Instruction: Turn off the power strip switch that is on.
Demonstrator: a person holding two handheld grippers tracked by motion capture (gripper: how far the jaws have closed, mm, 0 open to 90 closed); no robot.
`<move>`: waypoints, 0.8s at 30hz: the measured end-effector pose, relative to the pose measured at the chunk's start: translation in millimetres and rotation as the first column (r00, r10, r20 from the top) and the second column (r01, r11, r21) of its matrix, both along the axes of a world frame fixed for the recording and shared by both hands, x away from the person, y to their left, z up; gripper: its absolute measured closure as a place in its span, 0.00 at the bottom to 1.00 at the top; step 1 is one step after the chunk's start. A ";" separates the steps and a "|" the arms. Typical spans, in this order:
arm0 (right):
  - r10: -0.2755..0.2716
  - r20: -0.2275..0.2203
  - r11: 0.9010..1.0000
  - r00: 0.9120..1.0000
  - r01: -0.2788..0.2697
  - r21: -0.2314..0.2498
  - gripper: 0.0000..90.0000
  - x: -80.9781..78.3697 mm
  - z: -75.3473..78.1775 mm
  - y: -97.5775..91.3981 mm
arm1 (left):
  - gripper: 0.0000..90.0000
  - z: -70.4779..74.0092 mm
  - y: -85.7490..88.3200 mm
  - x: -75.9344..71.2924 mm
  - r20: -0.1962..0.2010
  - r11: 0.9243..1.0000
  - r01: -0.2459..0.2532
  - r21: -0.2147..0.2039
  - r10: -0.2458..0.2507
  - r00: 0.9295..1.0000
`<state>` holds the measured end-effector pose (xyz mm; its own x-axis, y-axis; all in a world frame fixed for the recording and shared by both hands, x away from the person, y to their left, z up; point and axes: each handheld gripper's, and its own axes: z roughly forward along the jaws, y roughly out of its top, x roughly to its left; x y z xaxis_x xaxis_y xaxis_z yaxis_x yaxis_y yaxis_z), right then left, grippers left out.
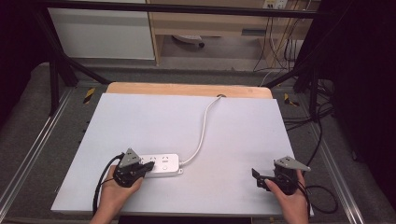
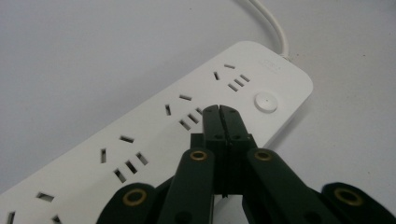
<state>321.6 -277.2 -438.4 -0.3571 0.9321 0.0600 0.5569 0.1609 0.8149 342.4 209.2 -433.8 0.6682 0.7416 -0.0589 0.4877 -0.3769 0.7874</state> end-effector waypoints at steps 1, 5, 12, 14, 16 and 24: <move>0.000 -0.002 1.000 1.000 0.000 -0.001 0.05 0.3 -0.1 -0.1 | 1.00 0.0 0.2 0.2 -0.001 1.000 0.001 -0.001 -0.001 1.000; 0.001 0.000 1.000 1.000 -0.001 -0.002 0.05 0.8 -0.5 0.1 | 1.00 0.1 -1.0 -0.6 0.008 1.000 0.000 0.009 0.000 1.000; 0.000 0.005 1.000 1.000 0.000 -0.001 0.05 0.1 0.3 -1.5 | 1.00 0.1 -0.5 -0.1 0.002 1.000 0.001 0.005 -0.001 1.000; -0.001 0.004 1.000 1.000 0.001 0.001 0.05 -0.1 0.5 -1.8 | 1.00 -0.3 -0.8 -0.1 0.006 1.000 0.004 0.009 -0.004 1.000; -0.001 0.006 1.000 1.000 0.001 -0.002 0.05 -0.3 0.5 -1.6 | 1.00 -0.7 -0.2 0.8 0.007 1.000 0.003 0.007 -0.004 1.000; 0.001 -0.001 1.000 1.000 -0.001 -0.007 0.05 0.1 -0.1 -0.4 | 1.00 -0.9 -1.1 -0.5 0.012 1.000 -0.002 0.011 0.002 1.000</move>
